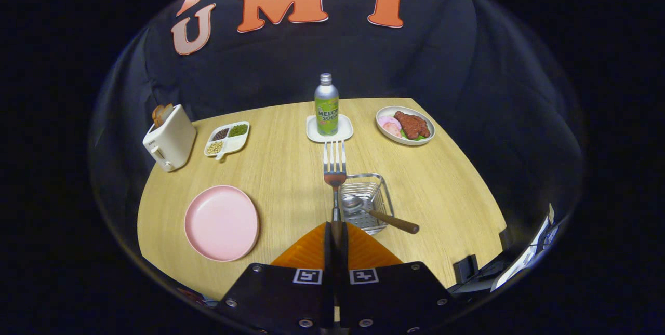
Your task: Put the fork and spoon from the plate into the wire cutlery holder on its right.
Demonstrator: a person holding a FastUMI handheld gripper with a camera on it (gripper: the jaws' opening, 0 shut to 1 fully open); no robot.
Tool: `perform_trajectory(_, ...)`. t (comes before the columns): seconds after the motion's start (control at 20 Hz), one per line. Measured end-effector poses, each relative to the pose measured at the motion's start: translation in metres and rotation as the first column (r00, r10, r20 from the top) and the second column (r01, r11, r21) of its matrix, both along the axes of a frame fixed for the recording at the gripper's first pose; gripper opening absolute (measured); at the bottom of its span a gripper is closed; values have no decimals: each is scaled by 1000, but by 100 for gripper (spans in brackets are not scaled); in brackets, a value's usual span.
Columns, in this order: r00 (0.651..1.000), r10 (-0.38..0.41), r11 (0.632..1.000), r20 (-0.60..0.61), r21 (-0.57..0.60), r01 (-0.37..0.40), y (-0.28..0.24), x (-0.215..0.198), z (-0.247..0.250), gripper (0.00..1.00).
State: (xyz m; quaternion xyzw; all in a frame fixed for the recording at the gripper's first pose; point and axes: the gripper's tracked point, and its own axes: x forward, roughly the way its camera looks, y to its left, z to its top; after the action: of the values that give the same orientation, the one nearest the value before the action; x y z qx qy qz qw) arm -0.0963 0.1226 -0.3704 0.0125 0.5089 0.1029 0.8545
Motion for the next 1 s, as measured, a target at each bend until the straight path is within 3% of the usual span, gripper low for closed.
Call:
perform_trajectory(0.55,982,132,987,-132,-78,-143,-24,-3,-30,5)
perform_trajectory(0.85,946,229,961,-231,-101,-258,-39,-5,-33,5)
perform_trajectory(1.0,909,302,925,-287,-144,-352,-46,-4,-44,5)
